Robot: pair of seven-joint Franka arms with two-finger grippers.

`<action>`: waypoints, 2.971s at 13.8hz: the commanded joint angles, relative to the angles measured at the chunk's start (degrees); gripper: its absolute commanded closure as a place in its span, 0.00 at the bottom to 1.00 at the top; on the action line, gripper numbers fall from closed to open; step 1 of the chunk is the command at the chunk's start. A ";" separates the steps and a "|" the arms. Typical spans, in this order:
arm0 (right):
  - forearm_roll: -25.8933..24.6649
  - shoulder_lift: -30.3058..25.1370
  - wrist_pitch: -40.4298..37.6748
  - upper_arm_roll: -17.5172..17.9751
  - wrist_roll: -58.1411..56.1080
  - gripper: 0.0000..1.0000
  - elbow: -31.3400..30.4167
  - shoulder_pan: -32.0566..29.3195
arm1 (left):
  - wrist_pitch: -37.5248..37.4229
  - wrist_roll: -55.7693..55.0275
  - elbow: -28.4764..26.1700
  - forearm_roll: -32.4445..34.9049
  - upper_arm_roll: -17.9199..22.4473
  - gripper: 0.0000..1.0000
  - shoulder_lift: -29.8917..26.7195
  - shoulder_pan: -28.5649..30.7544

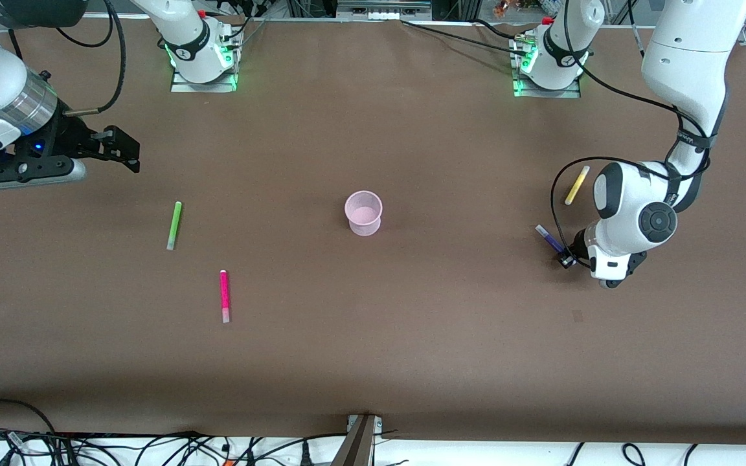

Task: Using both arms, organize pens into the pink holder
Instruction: 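Lift the blue pen and carry it over the pink holder, then drop the blue pen into the holder while the right gripper reaches the marker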

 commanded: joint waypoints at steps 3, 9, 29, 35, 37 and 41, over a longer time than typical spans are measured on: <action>-0.22 0.20 0.03 -0.07 0.57 0.00 0.73 -0.03 | -10.84 -4.60 5.11 -0.25 -2.76 1.00 -11.23 -1.17; -0.22 0.20 -0.23 -0.07 0.48 0.00 0.82 0.06 | -26.45 -36.73 24.47 2.01 -13.41 1.00 -11.60 -3.97; 0.47 11.35 6.86 -0.16 -11.47 0.00 -1.45 -0.29 | -33.12 -91.81 33.89 58.27 -12.45 1.00 7.30 -41.69; 0.66 20.56 27.34 0.02 -6.20 0.00 -11.22 1.82 | -34.36 -93.04 33.98 61.53 -11.92 0.90 8.80 -45.56; 0.66 24.96 32.44 -0.07 -5.15 0.01 -10.61 1.82 | -34.27 -92.96 33.98 61.44 -12.09 0.69 8.71 -46.00; 0.57 35.86 34.04 -0.07 -2.24 0.03 -1.21 1.99 | -34.45 -92.43 33.98 61.00 -12.44 0.14 8.10 -46.53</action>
